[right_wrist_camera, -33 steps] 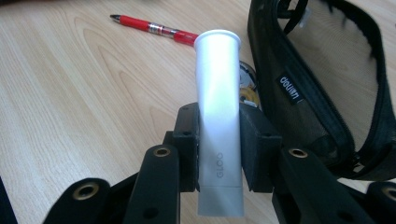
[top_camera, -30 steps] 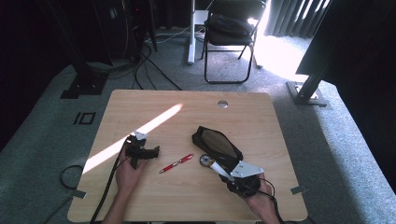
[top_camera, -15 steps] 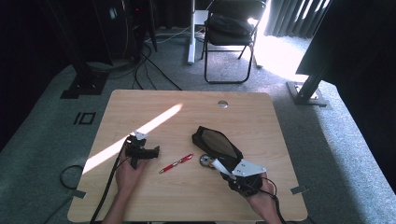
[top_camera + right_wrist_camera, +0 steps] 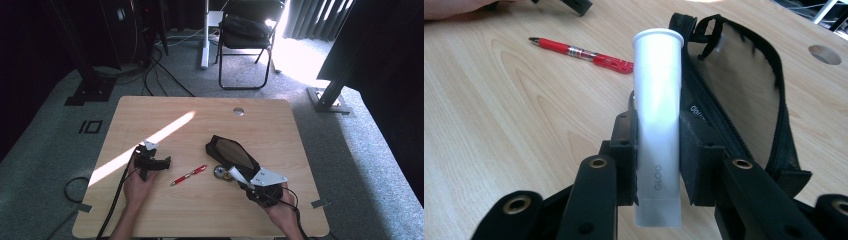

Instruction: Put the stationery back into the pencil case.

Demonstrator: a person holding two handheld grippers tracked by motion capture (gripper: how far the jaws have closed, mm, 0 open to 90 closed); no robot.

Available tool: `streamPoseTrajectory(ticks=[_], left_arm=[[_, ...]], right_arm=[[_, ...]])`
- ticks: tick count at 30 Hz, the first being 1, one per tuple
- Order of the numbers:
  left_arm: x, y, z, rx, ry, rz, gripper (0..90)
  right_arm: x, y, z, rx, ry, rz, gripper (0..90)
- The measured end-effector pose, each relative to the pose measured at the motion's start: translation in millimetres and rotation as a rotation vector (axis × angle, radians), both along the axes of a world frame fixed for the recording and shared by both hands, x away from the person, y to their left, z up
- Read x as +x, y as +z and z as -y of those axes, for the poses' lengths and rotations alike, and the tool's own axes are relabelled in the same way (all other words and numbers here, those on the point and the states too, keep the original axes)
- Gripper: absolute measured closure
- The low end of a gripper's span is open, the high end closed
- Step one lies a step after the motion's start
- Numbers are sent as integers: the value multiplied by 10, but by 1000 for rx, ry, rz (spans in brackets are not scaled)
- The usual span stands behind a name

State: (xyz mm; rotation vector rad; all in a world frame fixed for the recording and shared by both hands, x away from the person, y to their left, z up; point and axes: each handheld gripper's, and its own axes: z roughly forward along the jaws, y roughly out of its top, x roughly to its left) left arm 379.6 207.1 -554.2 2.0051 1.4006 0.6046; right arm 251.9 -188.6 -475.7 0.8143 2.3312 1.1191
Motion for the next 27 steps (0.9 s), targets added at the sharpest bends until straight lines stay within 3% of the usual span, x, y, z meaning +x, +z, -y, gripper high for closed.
streamPoseTrajectory(ticks=[27], left_arm=[[0, 0, 0, 0, 0, 0, 89]], right_arm=[[172, 208, 80, 15, -40, 66, 709]])
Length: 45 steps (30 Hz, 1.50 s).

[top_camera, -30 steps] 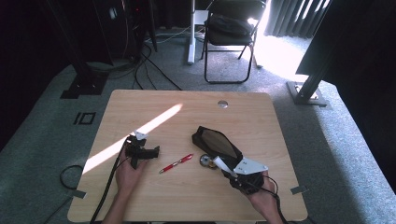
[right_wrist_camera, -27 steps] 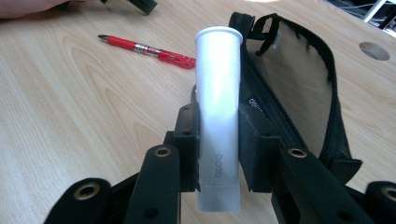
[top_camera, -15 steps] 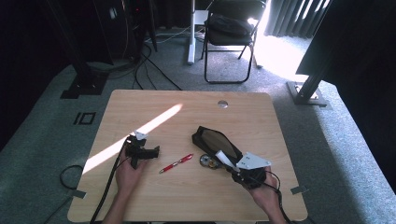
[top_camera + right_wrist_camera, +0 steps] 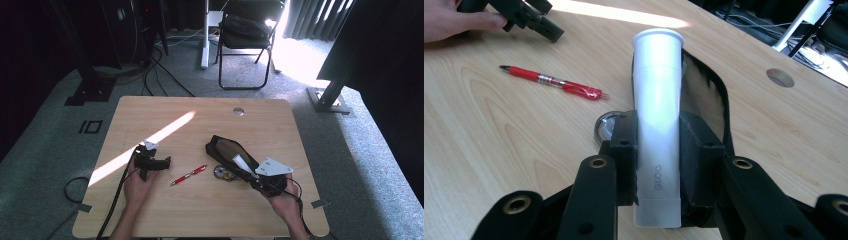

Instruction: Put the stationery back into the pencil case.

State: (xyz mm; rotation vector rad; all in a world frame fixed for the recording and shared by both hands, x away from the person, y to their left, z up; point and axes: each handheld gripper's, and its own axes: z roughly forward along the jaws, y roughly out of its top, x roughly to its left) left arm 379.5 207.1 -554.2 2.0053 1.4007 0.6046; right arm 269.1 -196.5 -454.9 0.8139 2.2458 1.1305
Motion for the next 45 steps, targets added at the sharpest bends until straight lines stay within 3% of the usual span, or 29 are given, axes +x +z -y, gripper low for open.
streamPoseTrajectory(ticks=[20, 45], left_arm=[[0, 0, 0, 0, 0, 0, 89], [0, 0, 0, 0, 0, 0, 89]], right_arm=[[137, 51, 35, 16, -32, 17, 709], [305, 7, 23, 48, -46, 26, 709]])
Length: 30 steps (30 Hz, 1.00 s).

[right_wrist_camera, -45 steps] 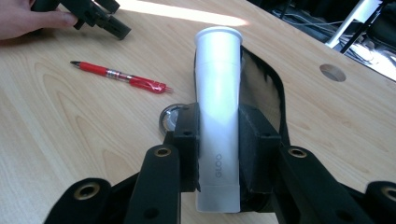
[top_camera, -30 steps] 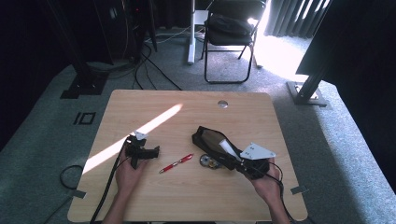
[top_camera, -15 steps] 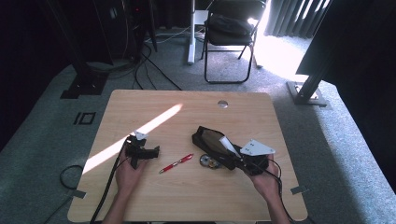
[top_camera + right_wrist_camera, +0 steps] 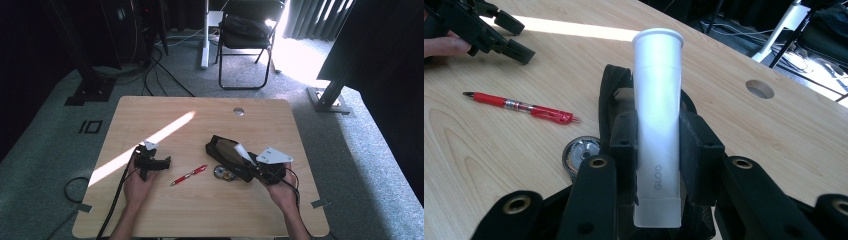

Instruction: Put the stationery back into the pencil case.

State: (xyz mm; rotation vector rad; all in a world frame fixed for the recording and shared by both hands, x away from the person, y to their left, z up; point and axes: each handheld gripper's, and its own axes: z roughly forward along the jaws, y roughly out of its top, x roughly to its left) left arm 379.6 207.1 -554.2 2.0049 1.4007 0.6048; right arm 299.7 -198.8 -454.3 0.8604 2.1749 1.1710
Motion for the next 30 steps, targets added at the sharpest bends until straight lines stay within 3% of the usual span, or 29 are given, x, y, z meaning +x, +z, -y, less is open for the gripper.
streamPoseTrajectory(ticks=[30], left_arm=[[0, 0, 0, 0, 0, 0, 89]], right_arm=[[183, -63, -75, 14, 4, -4, 709]])
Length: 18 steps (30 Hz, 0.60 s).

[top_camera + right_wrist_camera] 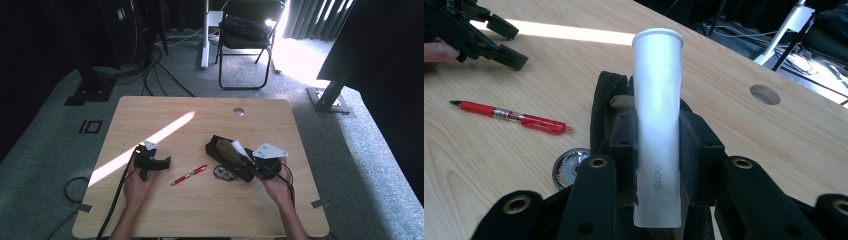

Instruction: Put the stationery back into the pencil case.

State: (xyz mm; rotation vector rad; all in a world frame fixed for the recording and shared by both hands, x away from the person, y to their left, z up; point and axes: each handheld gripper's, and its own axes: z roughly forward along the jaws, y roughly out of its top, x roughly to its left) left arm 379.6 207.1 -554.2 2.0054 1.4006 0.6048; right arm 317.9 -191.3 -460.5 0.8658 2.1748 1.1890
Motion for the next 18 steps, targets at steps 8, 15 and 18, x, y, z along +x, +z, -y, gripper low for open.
streamPoseTrajectory(ticks=[8, 15, 18], left_arm=[[0, 0, 0, 0, 0, 0, 89], [0, 0, 0, 0, 0, 0, 89], [0, 0, 0, 0, 0, 0, 89]], right_arm=[[71, -32, -24, -6, 2, -14, 709], [135, -67, -42, -14, 8, -20, 709], [153, -73, -54, -15, 10, -24, 709]])
